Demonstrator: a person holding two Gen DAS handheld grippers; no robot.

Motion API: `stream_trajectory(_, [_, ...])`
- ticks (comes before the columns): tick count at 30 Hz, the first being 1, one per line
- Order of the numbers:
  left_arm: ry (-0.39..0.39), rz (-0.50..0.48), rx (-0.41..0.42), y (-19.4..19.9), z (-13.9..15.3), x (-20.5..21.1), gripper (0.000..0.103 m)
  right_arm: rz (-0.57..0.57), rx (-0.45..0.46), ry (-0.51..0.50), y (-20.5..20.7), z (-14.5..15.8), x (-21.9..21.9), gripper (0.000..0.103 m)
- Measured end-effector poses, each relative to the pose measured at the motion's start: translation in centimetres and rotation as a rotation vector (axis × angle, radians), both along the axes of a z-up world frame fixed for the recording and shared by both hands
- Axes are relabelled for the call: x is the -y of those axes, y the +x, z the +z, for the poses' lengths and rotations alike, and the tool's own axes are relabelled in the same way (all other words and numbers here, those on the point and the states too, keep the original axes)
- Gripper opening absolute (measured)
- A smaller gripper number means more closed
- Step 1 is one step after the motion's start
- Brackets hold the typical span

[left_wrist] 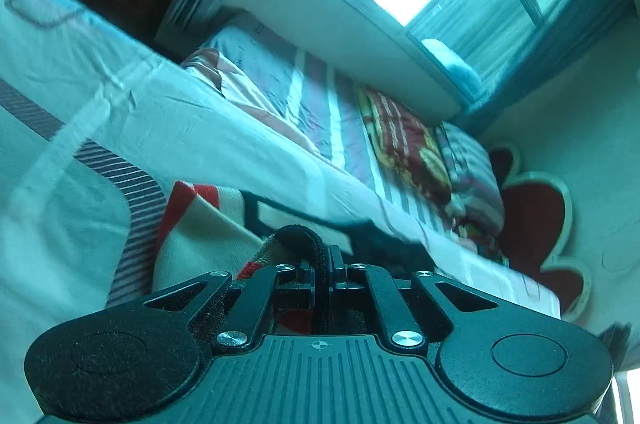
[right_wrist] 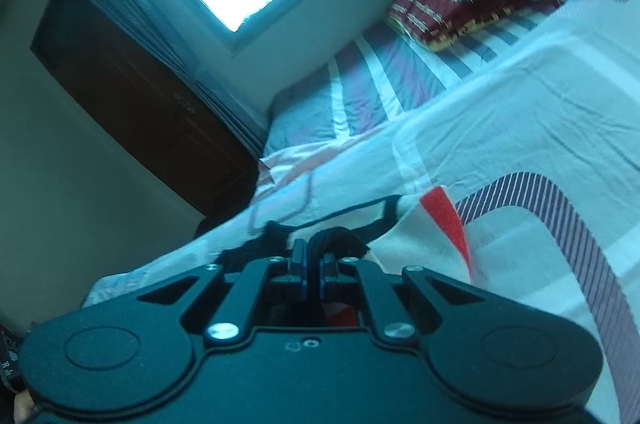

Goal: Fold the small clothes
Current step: 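Grasp the black hem with both tools and lift it toward the collar, then lay the hem over the body and open both tools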

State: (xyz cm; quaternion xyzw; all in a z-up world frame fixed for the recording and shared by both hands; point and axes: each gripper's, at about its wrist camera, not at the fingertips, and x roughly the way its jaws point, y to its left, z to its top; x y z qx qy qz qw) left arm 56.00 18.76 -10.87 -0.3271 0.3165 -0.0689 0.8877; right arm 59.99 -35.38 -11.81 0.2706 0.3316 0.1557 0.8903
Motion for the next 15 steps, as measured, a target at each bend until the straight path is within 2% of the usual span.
stream_trajectory(1, [-0.069,0.056,0.015,0.5,-1.3,-0.6,0.006,-0.005,0.003,-0.011,0.7,-1.0,0.0,0.021])
stream_trajectory(2, [-0.133,0.090,0.011,0.9,-2.5,-0.9,0.006,-0.035,0.004,-0.042,1.2,-1.9,0.1,0.038])
stream_trajectory(3, [-0.159,0.106,0.002,1.2,-3.3,-0.9,0.006,-0.060,0.023,-0.073,1.3,-2.4,0.3,0.043])
stream_trajectory(7, [-0.107,0.084,0.018,1.1,-4.4,0.6,0.007,-0.070,0.100,-0.022,0.5,-2.4,2.0,0.050])
stream_trajectory(9, [-0.141,0.081,0.052,0.7,-4.4,0.3,0.044,-0.069,0.133,-0.015,-0.1,-1.7,2.7,0.050])
stream_trajectory(10, [-0.143,0.103,0.086,0.4,-4.1,0.1,0.075,-0.060,0.144,-0.011,-0.3,-1.3,3.0,0.050])
stream_trajectory(11, [-0.119,0.134,0.115,0.2,-3.6,-0.2,0.090,-0.042,0.157,-0.031,-0.3,-0.8,3.1,0.049])
stream_trajectory(12, [-0.100,0.141,0.128,0.0,-3.1,-0.3,0.090,-0.010,0.172,-0.063,-0.4,-0.2,3.1,0.049])
stream_trajectory(14, [-0.085,0.076,0.136,0.0,-2.1,-0.8,0.090,0.049,0.203,-0.203,-0.7,0.9,2.5,0.046])
stream_trajectory(15, [-0.012,0.024,0.146,0.0,-1.2,-0.6,0.089,0.088,0.215,-0.271,-0.9,1.2,2.1,0.046])
